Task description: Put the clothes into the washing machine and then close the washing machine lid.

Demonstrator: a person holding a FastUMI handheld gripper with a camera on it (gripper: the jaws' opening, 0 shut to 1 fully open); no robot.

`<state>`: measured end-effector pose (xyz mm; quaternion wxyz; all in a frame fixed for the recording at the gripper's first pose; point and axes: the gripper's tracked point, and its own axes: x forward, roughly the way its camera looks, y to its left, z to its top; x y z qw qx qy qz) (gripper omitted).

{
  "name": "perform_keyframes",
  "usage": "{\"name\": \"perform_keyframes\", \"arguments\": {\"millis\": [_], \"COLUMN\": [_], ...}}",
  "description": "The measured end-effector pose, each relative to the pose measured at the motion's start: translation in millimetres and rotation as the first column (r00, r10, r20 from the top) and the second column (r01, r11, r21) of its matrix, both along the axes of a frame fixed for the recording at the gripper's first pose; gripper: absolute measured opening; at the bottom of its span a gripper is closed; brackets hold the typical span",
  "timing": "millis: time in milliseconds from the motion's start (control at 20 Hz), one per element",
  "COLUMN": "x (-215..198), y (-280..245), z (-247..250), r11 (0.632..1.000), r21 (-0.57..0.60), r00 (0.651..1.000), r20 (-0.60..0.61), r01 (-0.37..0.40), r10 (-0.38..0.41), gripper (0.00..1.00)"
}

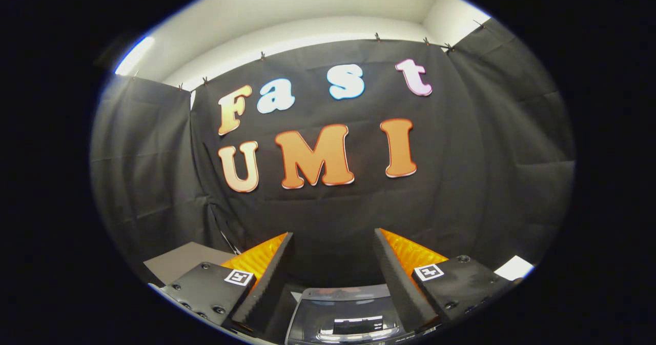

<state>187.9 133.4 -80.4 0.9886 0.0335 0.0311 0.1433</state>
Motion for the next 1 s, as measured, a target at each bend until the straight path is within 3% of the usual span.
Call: {"name": "perform_keyframes", "arguments": {"millis": [400, 1000], "x": [-39.9, -54.9], "y": [-13.3, -31.8], "z": [67.1, 63.9], "r11": [0.999, 0.999], "r21": [0.008, -0.048], "r00": [0.996, 0.996], "r20": [0.086, 0.087], "r01": [-0.033, -0.007], "r10": [0.032, 0.012], "gripper": [0.98, 0.98]}}
